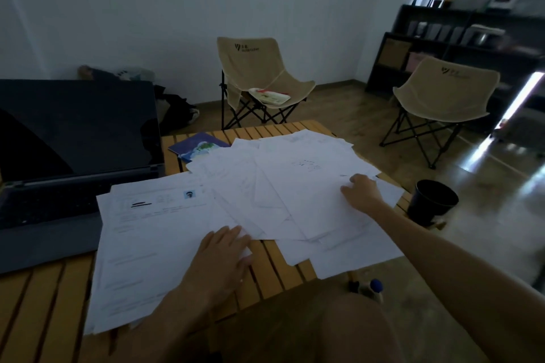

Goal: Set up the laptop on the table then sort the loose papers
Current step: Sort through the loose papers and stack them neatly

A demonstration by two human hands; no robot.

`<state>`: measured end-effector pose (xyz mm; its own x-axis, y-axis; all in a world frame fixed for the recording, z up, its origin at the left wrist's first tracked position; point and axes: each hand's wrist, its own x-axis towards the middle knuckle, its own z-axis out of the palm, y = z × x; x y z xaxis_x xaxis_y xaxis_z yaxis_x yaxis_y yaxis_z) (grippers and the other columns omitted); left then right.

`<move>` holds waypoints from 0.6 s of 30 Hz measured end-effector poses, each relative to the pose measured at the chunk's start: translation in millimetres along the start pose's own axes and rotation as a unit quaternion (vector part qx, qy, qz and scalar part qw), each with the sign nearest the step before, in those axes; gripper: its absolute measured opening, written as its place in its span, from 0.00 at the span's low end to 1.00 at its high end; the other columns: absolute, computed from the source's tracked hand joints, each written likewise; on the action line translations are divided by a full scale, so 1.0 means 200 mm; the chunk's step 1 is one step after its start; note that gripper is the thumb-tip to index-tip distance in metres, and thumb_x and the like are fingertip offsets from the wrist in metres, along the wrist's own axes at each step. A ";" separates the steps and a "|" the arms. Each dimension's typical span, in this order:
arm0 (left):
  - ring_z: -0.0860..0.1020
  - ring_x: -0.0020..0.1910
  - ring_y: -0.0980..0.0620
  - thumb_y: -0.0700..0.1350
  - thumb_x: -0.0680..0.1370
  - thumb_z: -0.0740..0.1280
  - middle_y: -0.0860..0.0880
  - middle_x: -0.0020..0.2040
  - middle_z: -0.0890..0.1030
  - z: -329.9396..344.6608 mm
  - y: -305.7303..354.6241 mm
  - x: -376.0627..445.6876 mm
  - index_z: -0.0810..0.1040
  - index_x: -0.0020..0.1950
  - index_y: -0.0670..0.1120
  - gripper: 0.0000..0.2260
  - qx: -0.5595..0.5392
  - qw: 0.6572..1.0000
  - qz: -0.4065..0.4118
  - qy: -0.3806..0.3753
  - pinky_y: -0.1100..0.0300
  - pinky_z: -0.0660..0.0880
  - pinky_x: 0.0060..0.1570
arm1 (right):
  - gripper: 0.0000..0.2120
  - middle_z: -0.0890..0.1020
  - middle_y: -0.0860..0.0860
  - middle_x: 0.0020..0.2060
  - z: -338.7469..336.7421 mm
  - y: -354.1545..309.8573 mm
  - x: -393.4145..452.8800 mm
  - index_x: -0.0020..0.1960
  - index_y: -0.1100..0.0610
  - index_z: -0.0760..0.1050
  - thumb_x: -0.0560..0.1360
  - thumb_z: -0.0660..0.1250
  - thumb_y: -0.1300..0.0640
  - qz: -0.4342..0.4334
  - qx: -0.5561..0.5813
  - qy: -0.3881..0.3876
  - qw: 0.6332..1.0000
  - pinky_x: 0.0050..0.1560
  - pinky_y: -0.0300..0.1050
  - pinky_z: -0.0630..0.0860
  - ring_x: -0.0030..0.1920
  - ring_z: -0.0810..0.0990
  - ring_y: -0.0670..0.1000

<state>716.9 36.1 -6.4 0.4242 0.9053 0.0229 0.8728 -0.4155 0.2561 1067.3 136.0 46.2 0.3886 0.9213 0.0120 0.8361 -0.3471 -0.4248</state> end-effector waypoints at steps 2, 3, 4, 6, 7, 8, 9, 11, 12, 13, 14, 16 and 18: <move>0.51 0.78 0.53 0.64 0.67 0.31 0.54 0.79 0.56 0.00 0.01 0.02 0.59 0.76 0.57 0.41 0.002 1.000 -0.003 -0.001 0.57 0.41 0.75 | 0.21 0.77 0.60 0.64 0.01 -0.02 0.08 0.65 0.63 0.74 0.78 0.66 0.50 0.003 0.006 0.017 1.000 0.62 0.51 0.73 0.64 0.75 0.61; 0.51 0.78 0.54 0.64 0.67 0.32 0.54 0.79 0.56 0.00 0.02 0.03 0.59 0.76 0.57 0.40 -0.001 1.000 -0.004 -0.001 0.57 0.42 0.75 | 0.23 0.77 0.60 0.64 0.02 -0.04 0.12 0.65 0.62 0.73 0.77 0.66 0.48 0.014 0.008 0.022 1.000 0.61 0.52 0.74 0.63 0.75 0.61; 0.52 0.78 0.55 0.64 0.69 0.33 0.54 0.79 0.56 0.00 0.03 0.04 0.60 0.76 0.57 0.38 -0.004 1.000 -0.007 -0.002 0.57 0.43 0.75 | 0.25 0.76 0.60 0.64 0.03 -0.05 0.16 0.65 0.62 0.72 0.77 0.67 0.46 0.036 0.012 0.019 0.999 0.60 0.53 0.75 0.63 0.75 0.61; 0.54 0.77 0.55 0.62 0.77 0.42 0.55 0.78 0.59 -0.01 0.04 0.06 0.61 0.75 0.56 0.29 -0.004 1.000 -0.010 0.001 0.58 0.46 0.75 | 0.28 0.75 0.61 0.64 0.03 -0.07 0.22 0.67 0.63 0.70 0.76 0.69 0.45 0.065 0.029 0.000 0.997 0.61 0.55 0.76 0.64 0.75 0.62; 0.57 0.76 0.55 0.60 0.81 0.47 0.55 0.77 0.61 -0.02 0.04 0.07 0.63 0.74 0.55 0.24 0.004 1.000 -0.005 0.005 0.58 0.49 0.75 | 0.27 0.76 0.61 0.64 0.03 -0.08 0.24 0.67 0.64 0.70 0.76 0.69 0.47 0.070 0.046 -0.009 0.996 0.61 0.54 0.76 0.63 0.75 0.62; 0.61 0.73 0.54 0.58 0.82 0.48 0.55 0.74 0.65 -0.03 0.05 0.08 0.65 0.72 0.55 0.21 0.010 1.000 0.000 0.016 0.58 0.53 0.74 | 0.25 0.77 0.61 0.62 0.03 -0.09 0.26 0.65 0.65 0.72 0.77 0.69 0.49 0.068 0.057 -0.012 0.996 0.60 0.53 0.77 0.62 0.76 0.62; 0.66 0.69 0.54 0.58 0.81 0.46 0.54 0.70 0.69 -0.04 0.06 0.10 0.68 0.69 0.54 0.22 0.023 1.000 0.003 0.021 0.58 0.58 0.72 | 0.21 0.78 0.60 0.61 0.02 -0.09 0.27 0.63 0.65 0.74 0.77 0.68 0.51 0.058 0.060 -0.009 0.996 0.59 0.52 0.77 0.61 0.77 0.61; 0.72 0.60 0.52 0.59 0.74 0.39 0.52 0.61 0.74 -0.05 0.08 0.15 0.73 0.63 0.52 0.30 0.028 0.999 -0.002 0.036 0.55 0.66 0.65 | 0.15 0.80 0.58 0.58 -0.02 -0.10 0.28 0.60 0.63 0.77 0.78 0.66 0.55 0.034 0.059 0.023 0.997 0.58 0.52 0.77 0.58 0.79 0.61; 0.74 0.58 0.50 0.59 0.73 0.39 0.50 0.59 0.75 -0.05 0.09 0.18 0.75 0.62 0.50 0.31 0.016 0.998 -0.005 0.056 0.54 0.69 0.62 | 0.12 0.81 0.58 0.54 -0.04 -0.10 0.28 0.57 0.62 0.79 0.78 0.64 0.56 0.029 0.070 0.050 0.996 0.56 0.52 0.78 0.56 0.80 0.60; 0.74 0.57 0.48 0.59 0.74 0.41 0.49 0.59 0.75 -0.04 0.10 0.22 0.75 0.62 0.49 0.30 0.005 0.997 -0.005 0.075 0.53 0.70 0.61 | 0.10 0.82 0.57 0.51 -0.07 -0.11 0.27 0.54 0.61 0.79 0.79 0.63 0.56 0.025 0.087 0.078 0.993 0.54 0.52 0.79 0.52 0.81 0.59; 0.73 0.59 0.48 0.58 0.76 0.44 0.49 0.61 0.74 -0.04 0.12 0.25 0.74 0.65 0.48 0.28 -0.003 0.997 -0.008 0.079 0.53 0.68 0.62 | 0.10 0.81 0.56 0.48 -0.10 -0.11 0.26 0.54 0.60 0.79 0.79 0.63 0.56 0.025 0.107 0.096 0.989 0.53 0.52 0.80 0.49 0.80 0.57; 0.69 0.64 0.49 0.55 0.81 0.52 0.50 0.67 0.69 -0.03 0.15 0.30 0.67 0.71 0.50 0.21 -0.019 0.997 -0.008 0.069 0.55 0.64 0.66 | 0.11 0.80 0.55 0.48 -0.16 -0.10 0.25 0.57 0.60 0.79 0.79 0.64 0.57 0.052 0.167 0.088 0.981 0.48 0.48 0.79 0.46 0.79 0.55; 0.66 0.68 0.50 0.53 0.82 0.56 0.50 0.72 0.64 -0.03 0.18 0.33 0.61 0.76 0.50 0.22 -0.036 0.997 -0.004 0.066 0.57 0.59 0.70 | 0.09 0.81 0.58 0.50 -0.20 -0.09 0.24 0.56 0.62 0.78 0.77 0.66 0.60 0.105 0.249 0.033 0.962 0.39 0.44 0.77 0.42 0.79 0.54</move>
<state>774.7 82.3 9.9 0.3770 0.9145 0.1468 0.8547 -0.4046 0.3253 1086.5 179.7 91.5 0.5663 0.8212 -0.0707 0.4538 -0.3822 -0.8049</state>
